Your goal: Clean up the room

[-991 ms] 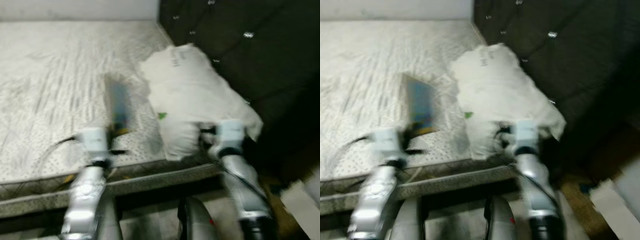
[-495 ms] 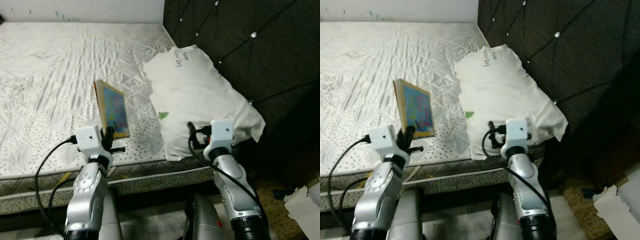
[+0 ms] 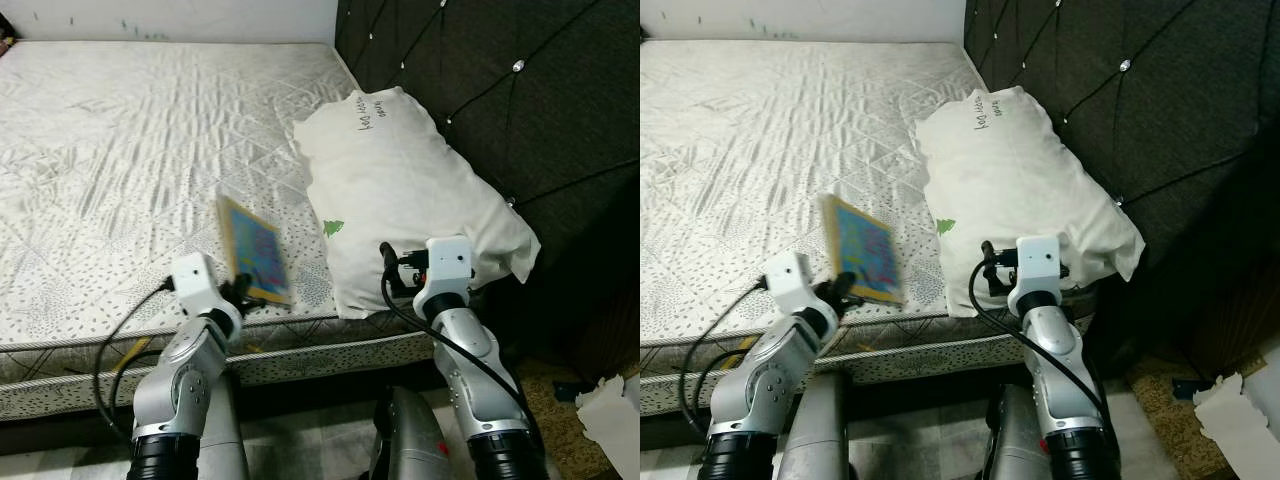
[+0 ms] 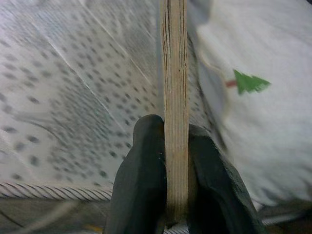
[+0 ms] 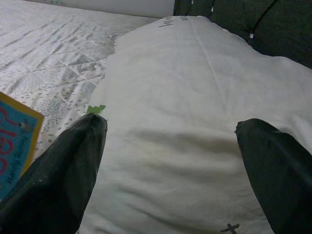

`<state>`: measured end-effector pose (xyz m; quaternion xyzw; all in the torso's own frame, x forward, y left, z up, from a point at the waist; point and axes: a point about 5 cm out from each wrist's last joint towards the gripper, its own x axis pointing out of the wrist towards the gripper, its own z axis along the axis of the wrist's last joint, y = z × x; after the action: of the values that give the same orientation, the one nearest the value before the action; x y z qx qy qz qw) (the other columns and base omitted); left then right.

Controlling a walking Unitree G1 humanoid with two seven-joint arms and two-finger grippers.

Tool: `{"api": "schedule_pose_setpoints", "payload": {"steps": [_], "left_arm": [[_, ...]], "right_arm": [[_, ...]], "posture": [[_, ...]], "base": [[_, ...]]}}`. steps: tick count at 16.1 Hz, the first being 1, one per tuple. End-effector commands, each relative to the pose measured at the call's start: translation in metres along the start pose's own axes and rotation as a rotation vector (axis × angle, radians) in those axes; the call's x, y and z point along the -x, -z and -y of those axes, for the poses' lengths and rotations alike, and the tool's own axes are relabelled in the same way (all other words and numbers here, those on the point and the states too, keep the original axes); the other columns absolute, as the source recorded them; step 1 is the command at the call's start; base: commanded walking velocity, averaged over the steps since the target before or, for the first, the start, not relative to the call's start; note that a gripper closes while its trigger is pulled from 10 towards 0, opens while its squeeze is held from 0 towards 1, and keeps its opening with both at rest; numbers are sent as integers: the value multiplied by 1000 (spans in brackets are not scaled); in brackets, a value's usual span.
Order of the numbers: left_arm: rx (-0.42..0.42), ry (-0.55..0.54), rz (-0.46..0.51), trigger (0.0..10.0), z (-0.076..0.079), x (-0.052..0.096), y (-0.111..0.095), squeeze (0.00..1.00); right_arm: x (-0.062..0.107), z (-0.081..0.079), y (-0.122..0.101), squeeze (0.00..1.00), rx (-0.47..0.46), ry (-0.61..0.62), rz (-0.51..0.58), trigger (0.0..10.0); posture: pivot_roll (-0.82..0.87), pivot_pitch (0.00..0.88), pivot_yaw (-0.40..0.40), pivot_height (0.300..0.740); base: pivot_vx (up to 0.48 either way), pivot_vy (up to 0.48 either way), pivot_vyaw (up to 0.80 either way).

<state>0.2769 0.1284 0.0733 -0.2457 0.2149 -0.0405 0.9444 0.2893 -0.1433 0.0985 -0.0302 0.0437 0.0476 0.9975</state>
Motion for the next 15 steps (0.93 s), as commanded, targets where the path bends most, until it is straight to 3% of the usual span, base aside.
{"api": "schedule_pose_setpoints", "payload": {"steps": [1, 5, 7, 11, 14, 15], "left_arm": [[98, 99, -151, 10000, 28, -5, 28, 0], [137, 203, -224, 10000, 38, -14, 23, 0], [148, 175, -237, 10000, 32, -21, 21, 0], [154, 161, -258, 10000, 19, -27, 18, 0], [117, 125, -198, 10000, 8, -34, 2, 0], [81, 95, -135, 10000, 0, -37, -10, 0]], "right_arm": [[1, 8, -4, 0, -5, 13, 11, 10000], [14, 15, -5, 0, 20, -62, -7, 10000], [28, 24, 4, 0, 61, -107, -55, 10000], [34, 37, 5, 0, 85, -71, -73, 10000], [36, 38, 3, 0, 95, -78, -74, 10000], [36, 38, 3, 0, 99, -80, -75, 10000]], "posture": [[19, 4, -66, 561], [-10, 8, -66, 561], [-34, 11, -62, 561], [-67, 16, -61, 561], [-70, 15, -64, 561], [-70, 12, -67, 561]], "base": [[0, 0, 0], [0, 0, 0], [0, 0, 0], [0, 0, 0], [0, 0, 0], [0, 0, 0]]}}
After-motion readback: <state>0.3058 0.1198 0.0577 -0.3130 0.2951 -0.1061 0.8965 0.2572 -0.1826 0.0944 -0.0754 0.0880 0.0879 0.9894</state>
